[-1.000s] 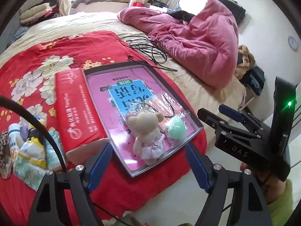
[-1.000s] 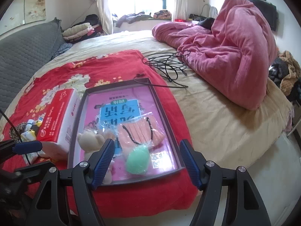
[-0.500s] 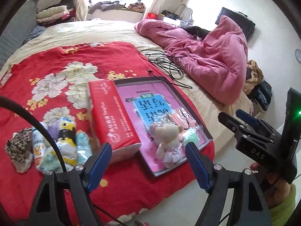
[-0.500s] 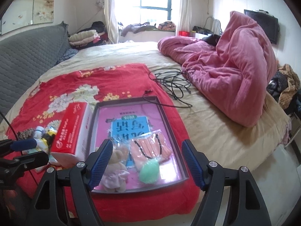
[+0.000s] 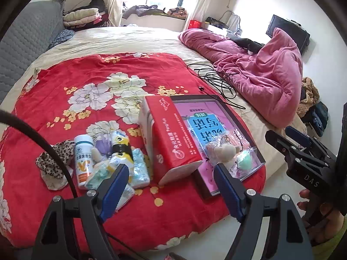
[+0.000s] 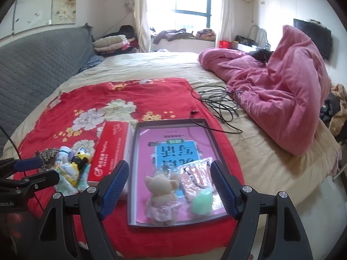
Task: Organize soft objects
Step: 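Move both open tools back toward the pile of items, then grasp green Flower tissue packet with right tool while left grasps leopard cloth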
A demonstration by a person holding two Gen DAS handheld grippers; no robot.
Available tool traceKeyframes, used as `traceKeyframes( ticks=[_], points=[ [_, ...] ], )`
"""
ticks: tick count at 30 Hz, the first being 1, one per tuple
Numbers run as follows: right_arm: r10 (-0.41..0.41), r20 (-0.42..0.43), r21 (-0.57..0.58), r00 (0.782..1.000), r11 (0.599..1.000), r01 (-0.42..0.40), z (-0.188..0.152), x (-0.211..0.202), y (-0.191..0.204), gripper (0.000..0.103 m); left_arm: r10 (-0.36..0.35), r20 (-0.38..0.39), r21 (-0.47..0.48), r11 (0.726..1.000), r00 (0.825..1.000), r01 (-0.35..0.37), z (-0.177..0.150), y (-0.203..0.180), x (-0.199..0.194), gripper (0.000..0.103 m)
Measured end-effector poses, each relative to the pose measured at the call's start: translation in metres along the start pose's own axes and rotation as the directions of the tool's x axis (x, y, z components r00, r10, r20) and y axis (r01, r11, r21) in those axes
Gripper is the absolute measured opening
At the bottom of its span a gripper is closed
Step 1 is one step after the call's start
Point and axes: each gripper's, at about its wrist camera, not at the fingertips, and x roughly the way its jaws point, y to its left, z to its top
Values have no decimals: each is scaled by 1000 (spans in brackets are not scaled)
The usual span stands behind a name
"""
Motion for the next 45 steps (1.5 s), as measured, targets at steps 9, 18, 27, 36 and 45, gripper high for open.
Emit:
traceKeyframes(
  ticks=[9,18,27,36,45],
  points=[
    [40,34,-49,999,998,-39,10,-10,35,79,18,3,-82,997,1000,-18,-5,40,-22,80],
    [98,24,-102,995,990,-95,11,-9,74,79,110,42,-153,983,993,-103,-10,94,-50,80],
    [154,4,-177,988,972,-151,13,-7,122,79,159,45,-216,966,986,-146,-19,136,-70,80],
    [192,-26,-230,981,954,-193,10,0,159,79,188,37,-265,949,981,-172,-29,166,-76,80],
    [232,-99,-271,968,929,-250,-10,22,193,79,191,-3,-295,938,982,-184,-42,186,-63,80]
  ],
)
